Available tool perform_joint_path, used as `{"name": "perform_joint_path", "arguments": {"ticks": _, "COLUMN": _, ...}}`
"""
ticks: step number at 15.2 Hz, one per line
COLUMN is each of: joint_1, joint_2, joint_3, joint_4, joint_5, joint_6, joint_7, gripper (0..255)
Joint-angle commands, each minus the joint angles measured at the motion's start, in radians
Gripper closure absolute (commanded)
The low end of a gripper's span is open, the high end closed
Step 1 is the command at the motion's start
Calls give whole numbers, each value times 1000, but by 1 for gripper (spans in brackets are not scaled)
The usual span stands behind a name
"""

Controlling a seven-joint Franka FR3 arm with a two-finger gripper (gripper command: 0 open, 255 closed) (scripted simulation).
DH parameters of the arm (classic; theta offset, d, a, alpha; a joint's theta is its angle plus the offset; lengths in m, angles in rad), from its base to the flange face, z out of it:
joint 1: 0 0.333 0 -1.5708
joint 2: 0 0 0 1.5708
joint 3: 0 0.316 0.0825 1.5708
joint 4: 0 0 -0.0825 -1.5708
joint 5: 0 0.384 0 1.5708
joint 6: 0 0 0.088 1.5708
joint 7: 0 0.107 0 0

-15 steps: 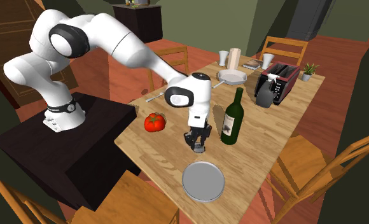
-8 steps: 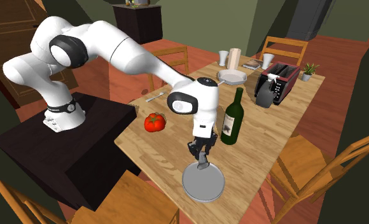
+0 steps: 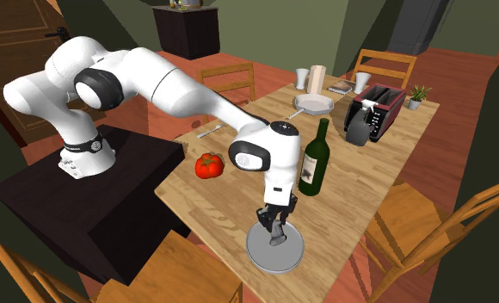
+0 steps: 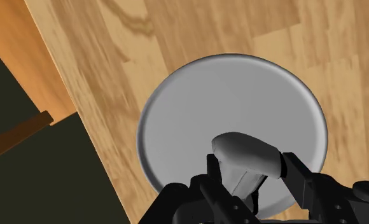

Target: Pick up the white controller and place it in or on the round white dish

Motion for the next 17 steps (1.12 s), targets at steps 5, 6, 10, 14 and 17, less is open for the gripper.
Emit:
{"name": "perform_joint_path", "arguments": {"ticks": 5, "joint_1": 5, "joint_2": 73, "joint_3": -4, "joint_4": 48, "joint_5": -2, "joint_6": 26, "joint_7": 3, "gripper": 255}}
{"name": "perform_joint_path", "arguments": {"ticks": 6, "joint_1": 6, "joint_2": 85, "joint_3": -5, "joint_4": 56, "joint_5": -3, "joint_6": 29, "joint_7": 3, "gripper": 255}}
{"name": "perform_joint_path", "arguments": {"ticks": 10, "joint_1": 6, "joint_2": 102, "joint_3": -6, "joint_4": 69, "joint_5": -3, "joint_6": 34, "joint_7": 3, "gripper": 255}}
{"name": "perform_joint_path", "arguments": {"ticks": 14, "joint_1": 6, "joint_2": 102, "joint_3": -6, "joint_4": 69, "joint_5": -3, "joint_6": 34, "joint_7": 3, "gripper": 255}}
{"name": "perform_joint_path", "arguments": {"ticks": 17, "joint_1": 6, "joint_2": 101, "joint_3": -6, "joint_4": 67, "joint_5": -3, "joint_6": 35, "joint_7": 4, "gripper": 0}}
